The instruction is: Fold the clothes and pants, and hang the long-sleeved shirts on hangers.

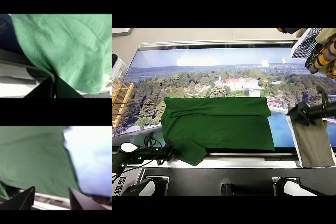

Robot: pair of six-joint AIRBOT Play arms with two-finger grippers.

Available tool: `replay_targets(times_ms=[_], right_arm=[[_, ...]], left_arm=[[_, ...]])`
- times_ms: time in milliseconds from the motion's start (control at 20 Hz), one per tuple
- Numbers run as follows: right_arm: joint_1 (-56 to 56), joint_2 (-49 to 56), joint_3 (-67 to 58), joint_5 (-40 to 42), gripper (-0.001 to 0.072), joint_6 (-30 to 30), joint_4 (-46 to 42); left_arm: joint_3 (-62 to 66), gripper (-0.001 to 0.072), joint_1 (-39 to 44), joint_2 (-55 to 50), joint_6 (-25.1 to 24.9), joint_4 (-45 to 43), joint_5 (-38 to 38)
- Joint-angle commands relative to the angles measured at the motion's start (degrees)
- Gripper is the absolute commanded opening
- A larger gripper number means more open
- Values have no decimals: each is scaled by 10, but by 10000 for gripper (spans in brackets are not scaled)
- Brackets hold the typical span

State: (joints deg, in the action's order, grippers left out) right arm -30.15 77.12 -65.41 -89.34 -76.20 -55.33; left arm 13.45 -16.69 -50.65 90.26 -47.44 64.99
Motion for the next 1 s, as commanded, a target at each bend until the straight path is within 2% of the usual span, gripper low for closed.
replay_targets(times_ms=[0, 100, 300, 650, 750, 950], right_arm=[[-40, -1, 99, -2, 468, 17, -50], [-40, -1, 163, 28, 487, 29, -63], [-39, -1, 238, 79, 487, 60, -24], [-34, -1, 272, 87, 487, 95, -5], [-10, -1, 272, 96, 486, 96, -9], [47, -1, 272, 120, 486, 51, -45]], left_arm=[[0, 18, 0, 0, -3, 1, 1], [0, 18, 0, 0, -3, 1, 1], [1, 18, 0, 0, -3, 1, 1], [6, 18, 0, 0, -3, 1, 1], [6, 18, 0, 0, -3, 1, 1], [6, 19, 0, 0, -3, 1, 6]])
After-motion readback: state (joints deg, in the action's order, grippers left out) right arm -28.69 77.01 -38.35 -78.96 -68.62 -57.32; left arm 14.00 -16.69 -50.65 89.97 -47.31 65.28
